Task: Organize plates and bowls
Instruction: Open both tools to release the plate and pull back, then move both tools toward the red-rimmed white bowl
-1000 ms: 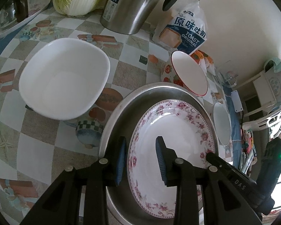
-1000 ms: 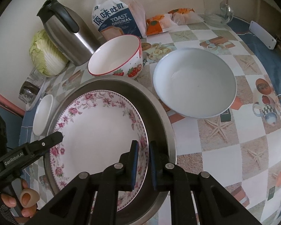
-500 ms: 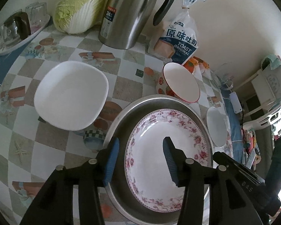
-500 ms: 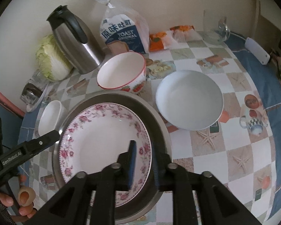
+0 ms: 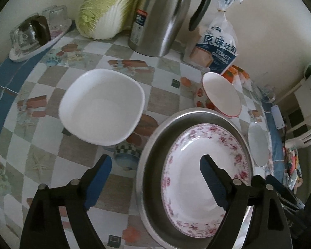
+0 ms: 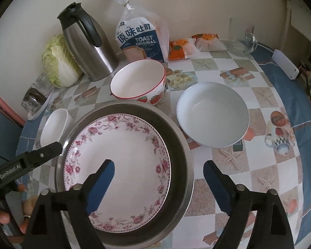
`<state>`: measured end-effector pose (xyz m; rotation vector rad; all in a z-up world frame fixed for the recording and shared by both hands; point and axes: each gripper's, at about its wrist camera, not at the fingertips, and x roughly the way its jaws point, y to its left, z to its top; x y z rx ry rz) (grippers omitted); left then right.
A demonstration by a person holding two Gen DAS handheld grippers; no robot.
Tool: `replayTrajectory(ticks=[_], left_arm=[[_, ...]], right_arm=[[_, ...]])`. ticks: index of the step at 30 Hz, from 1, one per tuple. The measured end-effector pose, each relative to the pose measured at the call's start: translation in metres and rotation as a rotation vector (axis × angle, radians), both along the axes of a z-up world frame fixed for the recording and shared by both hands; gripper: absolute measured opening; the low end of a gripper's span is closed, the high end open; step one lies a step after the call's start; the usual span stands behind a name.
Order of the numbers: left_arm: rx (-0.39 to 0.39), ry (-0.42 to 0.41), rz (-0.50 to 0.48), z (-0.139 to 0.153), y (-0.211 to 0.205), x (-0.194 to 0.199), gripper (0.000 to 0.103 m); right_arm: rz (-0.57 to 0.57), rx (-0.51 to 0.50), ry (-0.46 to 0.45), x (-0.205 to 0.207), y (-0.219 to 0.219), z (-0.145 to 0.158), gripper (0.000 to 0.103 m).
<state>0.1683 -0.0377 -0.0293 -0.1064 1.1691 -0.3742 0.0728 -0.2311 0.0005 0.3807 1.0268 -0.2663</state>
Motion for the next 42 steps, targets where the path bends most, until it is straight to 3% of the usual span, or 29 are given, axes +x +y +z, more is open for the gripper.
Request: replayTrajectory(ticks=[3, 17, 31, 42], left_arm=[[0.016, -0.008, 0.017, 0.001, 0.003, 0.001, 0.088], [0.053, -0.012, 0.086, 0.003, 0.019, 0.003, 0.088], [0.061, -0.013, 0.075, 0.004, 0.019, -0.008, 0.088], [-0.005, -0.071, 0.074, 0.043, 0.017, 0.007, 0.088]], right_arm=[[-0.007, -0.006, -0.003, 0.0, -0.001, 0.0, 0.103], [-0.048, 0.008, -0.083, -0.007, -0.005, 0.009, 0.103], [-0.057, 0.038, -0.137, -0.021, -0.007, 0.022, 0.103], [-0.065, 0.031, -0.177, -0.011, -0.015, 0.043, 0.103]])
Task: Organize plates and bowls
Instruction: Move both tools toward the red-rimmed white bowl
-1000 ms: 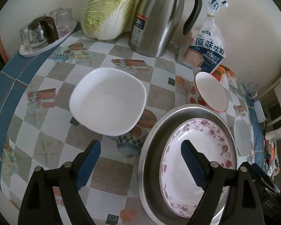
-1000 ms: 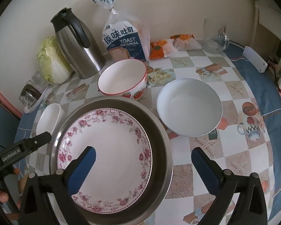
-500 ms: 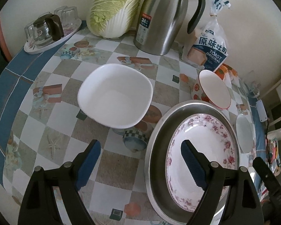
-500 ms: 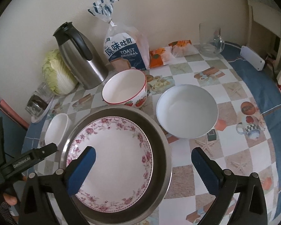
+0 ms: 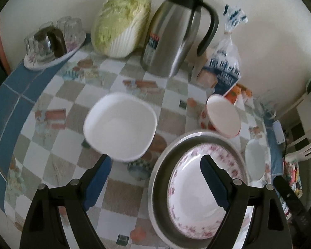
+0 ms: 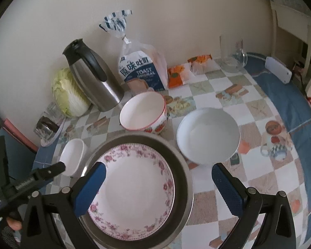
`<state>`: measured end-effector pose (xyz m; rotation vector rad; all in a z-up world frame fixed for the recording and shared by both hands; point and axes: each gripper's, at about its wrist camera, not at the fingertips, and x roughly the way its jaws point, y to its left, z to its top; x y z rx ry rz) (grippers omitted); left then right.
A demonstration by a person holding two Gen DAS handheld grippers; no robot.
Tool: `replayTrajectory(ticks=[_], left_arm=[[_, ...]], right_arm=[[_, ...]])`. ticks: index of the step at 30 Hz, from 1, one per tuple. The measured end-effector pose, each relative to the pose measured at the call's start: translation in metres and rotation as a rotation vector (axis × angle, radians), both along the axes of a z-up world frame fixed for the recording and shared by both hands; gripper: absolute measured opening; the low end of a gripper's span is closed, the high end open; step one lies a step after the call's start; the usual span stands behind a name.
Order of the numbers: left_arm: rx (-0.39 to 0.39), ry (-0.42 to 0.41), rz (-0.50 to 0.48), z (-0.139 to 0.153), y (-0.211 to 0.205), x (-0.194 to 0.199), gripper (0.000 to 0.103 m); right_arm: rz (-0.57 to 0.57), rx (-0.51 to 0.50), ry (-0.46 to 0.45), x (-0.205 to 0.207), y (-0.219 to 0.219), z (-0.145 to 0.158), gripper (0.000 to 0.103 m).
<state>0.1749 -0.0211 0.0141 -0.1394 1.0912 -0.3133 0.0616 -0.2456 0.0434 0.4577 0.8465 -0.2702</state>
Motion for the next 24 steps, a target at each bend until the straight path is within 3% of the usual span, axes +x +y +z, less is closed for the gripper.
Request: replayTrajectory(ticks=[9, 16, 24], left_arm=[[0.051, -0.099, -0.076, 0.047, -0.016, 0.04, 0.088], [0.08, -0.103, -0.096, 0.055, -0.028, 0.07, 0.088], [0.142, -0.165, -0.108, 0.065, -0.048, 0.098, 0.088]], right_arm=[[0.053, -0.072, 0.0, 0.028, -0.011, 0.022, 0.103], [0.073, -0.107, 0.007, 0.056, -0.02, 0.037, 0.103], [0.09, -0.117, 0.034, 0.089, -0.03, 0.029, 0.103]])
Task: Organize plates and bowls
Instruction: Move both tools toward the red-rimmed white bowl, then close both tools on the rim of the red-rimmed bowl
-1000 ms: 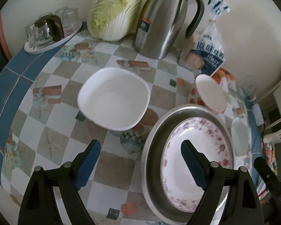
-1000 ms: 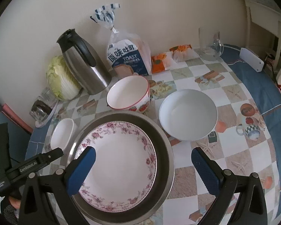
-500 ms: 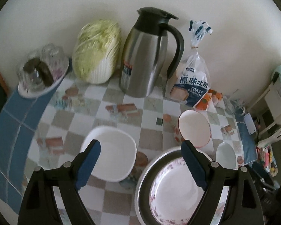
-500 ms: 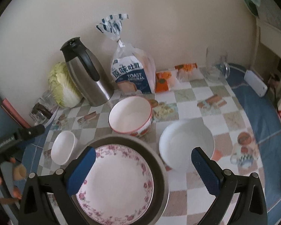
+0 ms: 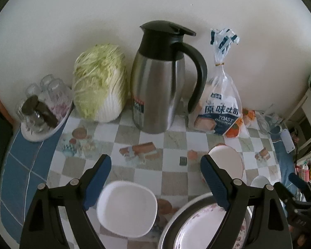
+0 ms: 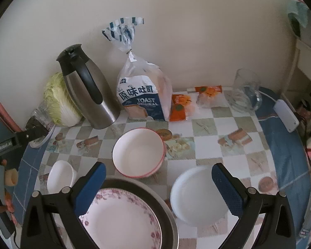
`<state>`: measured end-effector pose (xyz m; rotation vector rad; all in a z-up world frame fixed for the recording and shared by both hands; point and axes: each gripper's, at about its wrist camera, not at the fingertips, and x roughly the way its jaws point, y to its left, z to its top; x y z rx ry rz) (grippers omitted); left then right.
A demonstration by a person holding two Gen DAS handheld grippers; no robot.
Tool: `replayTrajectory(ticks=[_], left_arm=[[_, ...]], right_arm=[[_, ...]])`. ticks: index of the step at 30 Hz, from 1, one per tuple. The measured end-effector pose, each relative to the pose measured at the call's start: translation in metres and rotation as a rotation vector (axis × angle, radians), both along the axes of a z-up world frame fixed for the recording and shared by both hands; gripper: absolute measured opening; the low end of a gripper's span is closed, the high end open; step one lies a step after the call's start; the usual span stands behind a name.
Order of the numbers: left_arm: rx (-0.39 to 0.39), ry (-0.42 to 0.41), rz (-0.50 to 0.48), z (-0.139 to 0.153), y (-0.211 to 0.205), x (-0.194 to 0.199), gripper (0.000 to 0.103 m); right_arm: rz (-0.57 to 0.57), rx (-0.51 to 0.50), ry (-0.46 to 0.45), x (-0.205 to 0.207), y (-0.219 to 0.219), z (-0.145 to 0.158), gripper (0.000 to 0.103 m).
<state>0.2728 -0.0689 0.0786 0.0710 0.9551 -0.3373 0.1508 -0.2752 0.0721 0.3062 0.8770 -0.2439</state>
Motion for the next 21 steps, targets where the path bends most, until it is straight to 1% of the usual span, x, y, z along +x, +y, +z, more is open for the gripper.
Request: replayTrajectory(ticks=[4, 8, 11, 14, 18, 21], left_arm=[[0.027, 0.002, 0.012, 0.003, -0.01, 0.015, 0.088], [0.006, 0.002, 0.02, 0.004, -0.018, 0.026, 0.088], [0.013, 0.007, 0.017, -0.002, -0.026, 0.033, 0.088], [0.036, 0.019, 0.012, -0.014, -0.035, 0.037, 0.088], [0.006, 0.086, 0.016, -0.04, -0.042, 0.042, 0.088], [0.008, 0.124, 0.0, -0.057, -0.053, 0.041, 0.088]], right_arm=[[-0.016, -0.014, 0.039, 0.016, -0.005, -0.011, 0.103], [-0.017, -0.01, 0.061, 0.029, -0.008, -0.019, 0.103], [-0.019, -0.021, 0.079, 0.039, -0.01, -0.024, 0.103], [-0.026, -0.005, 0.092, 0.045, -0.013, -0.031, 0.103], [-0.03, 0.002, 0.113, 0.049, -0.016, -0.043, 0.103], [-0.027, 0.009, 0.129, 0.052, -0.018, -0.051, 0.102]])
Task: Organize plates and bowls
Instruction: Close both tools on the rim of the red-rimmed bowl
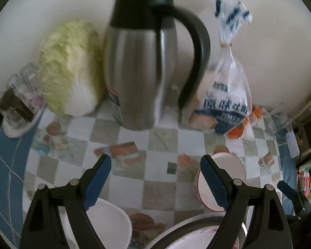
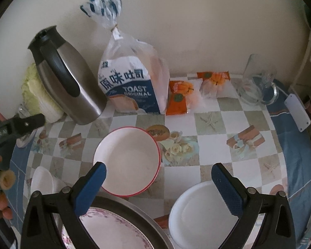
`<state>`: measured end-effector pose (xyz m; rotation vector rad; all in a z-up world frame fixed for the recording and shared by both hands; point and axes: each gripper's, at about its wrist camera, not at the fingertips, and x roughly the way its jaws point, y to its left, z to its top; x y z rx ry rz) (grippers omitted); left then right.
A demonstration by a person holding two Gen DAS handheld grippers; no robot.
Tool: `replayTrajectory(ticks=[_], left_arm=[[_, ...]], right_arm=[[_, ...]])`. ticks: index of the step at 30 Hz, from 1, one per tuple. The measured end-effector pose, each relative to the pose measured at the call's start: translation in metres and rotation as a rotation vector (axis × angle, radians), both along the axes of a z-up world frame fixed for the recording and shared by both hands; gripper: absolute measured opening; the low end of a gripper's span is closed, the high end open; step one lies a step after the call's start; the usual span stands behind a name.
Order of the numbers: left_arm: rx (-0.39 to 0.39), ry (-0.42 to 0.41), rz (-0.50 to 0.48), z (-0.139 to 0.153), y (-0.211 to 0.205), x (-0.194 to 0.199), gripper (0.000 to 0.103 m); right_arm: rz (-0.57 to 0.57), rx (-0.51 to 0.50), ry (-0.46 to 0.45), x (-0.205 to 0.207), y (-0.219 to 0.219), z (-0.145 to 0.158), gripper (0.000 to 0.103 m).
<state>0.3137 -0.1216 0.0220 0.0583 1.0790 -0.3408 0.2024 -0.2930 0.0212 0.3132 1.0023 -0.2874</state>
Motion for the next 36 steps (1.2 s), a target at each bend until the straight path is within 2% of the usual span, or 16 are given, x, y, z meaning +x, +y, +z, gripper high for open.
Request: replayTrajectory(ticks=[5, 12, 14, 16, 18, 22, 29, 36], left_arm=[[0.013, 0.04, -0.049, -0.022, -0.02, -0.005, 0.088], [0.05, 0.095, -0.09, -0.051, -0.04, -0.009, 0.087], [0.059, 0.107, -0.103, -0.058, -0.044, -0.008, 0.074], [0.062, 0.127, -0.105, -0.066, -0.046, -0.006, 0.068], [0.047, 0.151, -0.106, -0.072, -0.047, -0.005, 0.067], [0.042, 0.174, -0.129, -0.081, -0.053, -0.006, 0.055], [0.052, 0.213, -0.163, -0.096, -0.067, -0.012, 0.039], [0.051, 0.268, -0.167, -0.115, -0.075, -0.011, 0.033]], right_arm=[[-0.018, 0.041, 0.032, 0.005, -0.006, -0.017, 0.095], [-0.023, 0.069, 0.095, 0.012, -0.011, -0.039, 0.072], [-0.021, 0.078, 0.103, 0.014, -0.011, -0.043, 0.066], [-0.02, 0.08, 0.115, 0.016, -0.011, -0.047, 0.058], [-0.017, 0.088, 0.122, 0.019, -0.011, -0.051, 0.052], [-0.005, 0.129, 0.125, 0.025, -0.009, -0.059, 0.036], [0.003, 0.127, 0.151, 0.03, -0.008, -0.07, 0.025], [0.028, 0.111, 0.189, 0.039, -0.001, -0.079, 0.023]])
